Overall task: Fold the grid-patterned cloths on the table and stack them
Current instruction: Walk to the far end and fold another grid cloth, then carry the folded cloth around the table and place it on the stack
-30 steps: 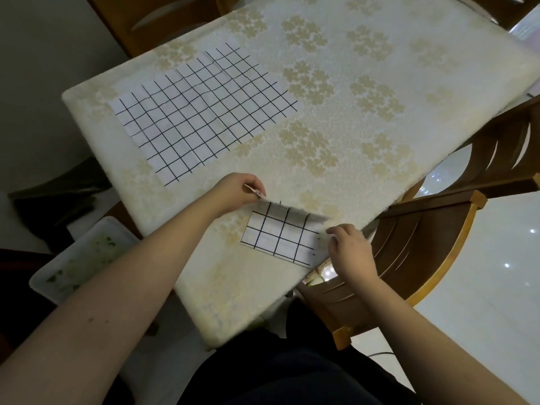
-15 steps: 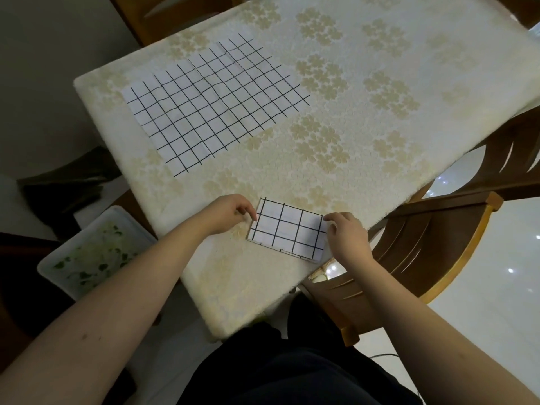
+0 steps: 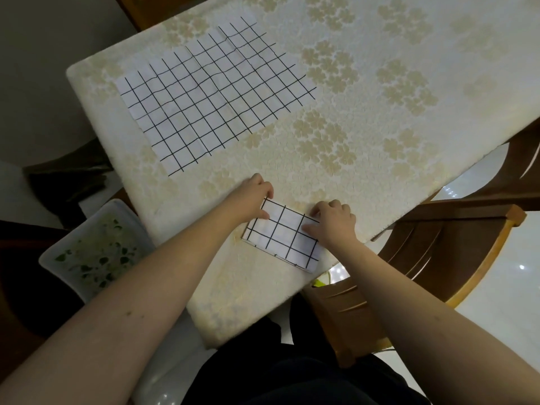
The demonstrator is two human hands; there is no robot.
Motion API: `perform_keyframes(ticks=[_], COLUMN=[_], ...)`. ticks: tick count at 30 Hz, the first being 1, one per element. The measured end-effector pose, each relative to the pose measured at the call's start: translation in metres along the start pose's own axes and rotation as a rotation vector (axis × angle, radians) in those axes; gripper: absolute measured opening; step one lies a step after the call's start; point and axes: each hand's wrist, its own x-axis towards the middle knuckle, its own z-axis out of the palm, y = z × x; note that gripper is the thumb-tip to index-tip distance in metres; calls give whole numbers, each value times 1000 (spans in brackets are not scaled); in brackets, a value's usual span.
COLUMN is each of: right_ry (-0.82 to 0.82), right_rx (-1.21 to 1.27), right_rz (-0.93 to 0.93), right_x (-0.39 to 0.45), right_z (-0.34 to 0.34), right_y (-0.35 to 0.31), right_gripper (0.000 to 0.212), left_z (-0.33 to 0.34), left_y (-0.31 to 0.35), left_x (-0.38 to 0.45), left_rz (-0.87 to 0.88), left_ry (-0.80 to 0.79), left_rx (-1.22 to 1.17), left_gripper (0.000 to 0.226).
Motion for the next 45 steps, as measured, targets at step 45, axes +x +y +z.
perform_keyframes(ticks=[45], right_ry=[319], right_rx=[1245], right_rz=[240], right_x=[-220], right_z=[-63], right_y=[58], right_gripper=[12], left_z=[-20], left_y=[110], left_x=[-145], left_rz=[-113], left_ry=[-50], left_rx=[-1185], left_gripper=[14])
